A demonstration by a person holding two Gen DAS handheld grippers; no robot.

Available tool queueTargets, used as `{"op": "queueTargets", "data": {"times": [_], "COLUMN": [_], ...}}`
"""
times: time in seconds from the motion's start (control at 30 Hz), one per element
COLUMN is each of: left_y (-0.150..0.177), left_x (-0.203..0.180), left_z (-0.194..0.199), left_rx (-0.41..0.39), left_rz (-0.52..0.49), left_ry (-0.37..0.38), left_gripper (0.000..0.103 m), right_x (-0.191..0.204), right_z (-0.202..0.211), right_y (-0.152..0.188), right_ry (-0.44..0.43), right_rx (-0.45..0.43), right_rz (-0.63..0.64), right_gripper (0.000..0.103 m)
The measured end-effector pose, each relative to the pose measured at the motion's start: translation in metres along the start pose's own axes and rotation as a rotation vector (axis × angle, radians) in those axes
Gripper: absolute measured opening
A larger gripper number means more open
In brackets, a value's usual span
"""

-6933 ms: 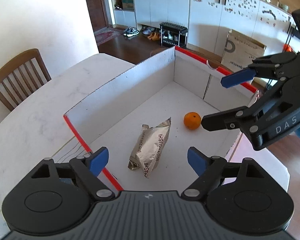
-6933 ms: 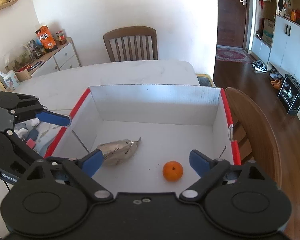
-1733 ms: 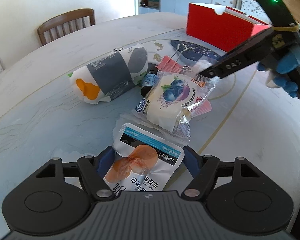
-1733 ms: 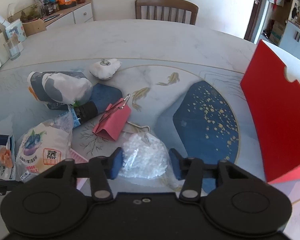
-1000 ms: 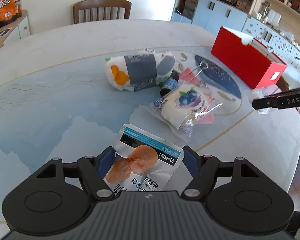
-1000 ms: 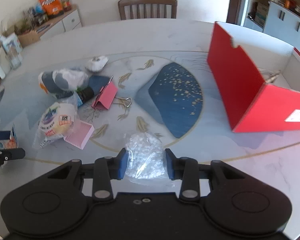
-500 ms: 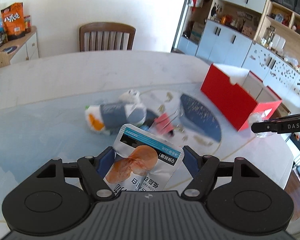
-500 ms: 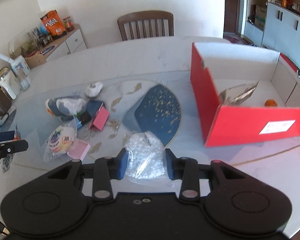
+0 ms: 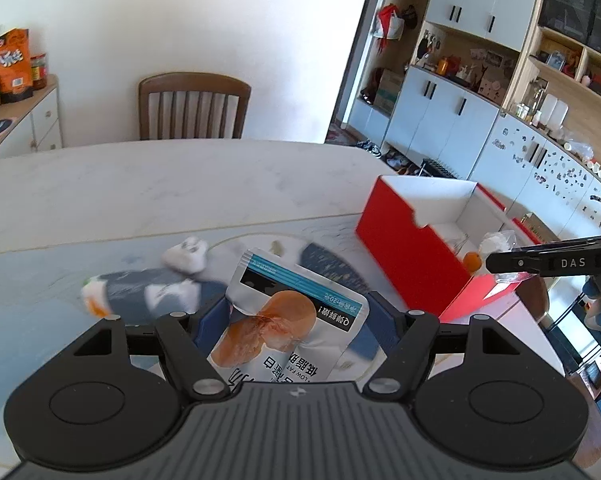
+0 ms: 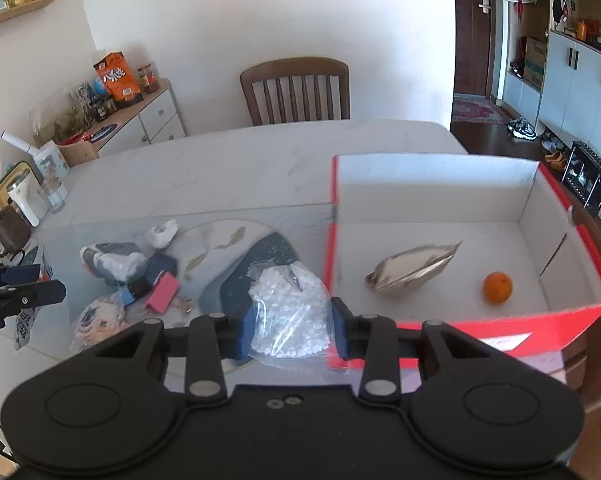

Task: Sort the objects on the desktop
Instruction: 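Carry the food pouch and foam-bead bag with both tools into the red box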

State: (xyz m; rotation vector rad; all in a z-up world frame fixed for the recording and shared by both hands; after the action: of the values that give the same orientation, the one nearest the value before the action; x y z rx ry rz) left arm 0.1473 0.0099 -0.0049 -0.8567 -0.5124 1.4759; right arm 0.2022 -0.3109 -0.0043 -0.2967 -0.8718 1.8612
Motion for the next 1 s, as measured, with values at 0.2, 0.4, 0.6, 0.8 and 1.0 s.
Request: {"op": "queueTargets", "data": {"times": [0.2, 0.4, 0.6, 0.8, 1.0], "left_y": [-0.018, -0.039, -0.056, -0.077, -0.097], "left_x": [-0.035, -0.069, -0.104, -0.133, -0.168], "left_z": [-0.018, -0.038, -0.062, -0.084, -0.103], "left_rx": [-0.01, -0.006, -0.004, 0.012, 0.008], "left_rz": [-0.014, -0.038, -0.067, -0.072, -0.127], "left_ry": [0.023, 0.064, 0.106, 0.163, 0.215], "left_gripper": [0.073, 0.073, 0.073, 0.073, 0.073], "right_x": [-0.035, -0.063, -0.088, -0.106, -0.126], "right_z": [0.0, -0.002, -0.005, -0.01, -0.016], "right_y": [-0.013, -0.021, -0.033, -0.042, -0.044], "right_ry": [0.003, 0.005, 0.015, 0.025, 0.044], "right_rx": [-0.009, -0.013, -0.021, -0.027, -0.017], "right_rz": [0.0, -0.003, 0.005, 0.012, 0.019], "right_gripper": [0.037, 0.037, 0.037, 0.037, 0.037]}}
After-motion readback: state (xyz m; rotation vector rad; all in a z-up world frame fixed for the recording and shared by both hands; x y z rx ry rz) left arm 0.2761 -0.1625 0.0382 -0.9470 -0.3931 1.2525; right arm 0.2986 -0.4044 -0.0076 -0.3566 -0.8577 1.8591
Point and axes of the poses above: each gripper's, at about its wrist camera, not at the fingertips, and z roughly against the way its jaws point, x to its left, y to its underside, the point moved 3 cm from there along -z, roughly the way its jaws point
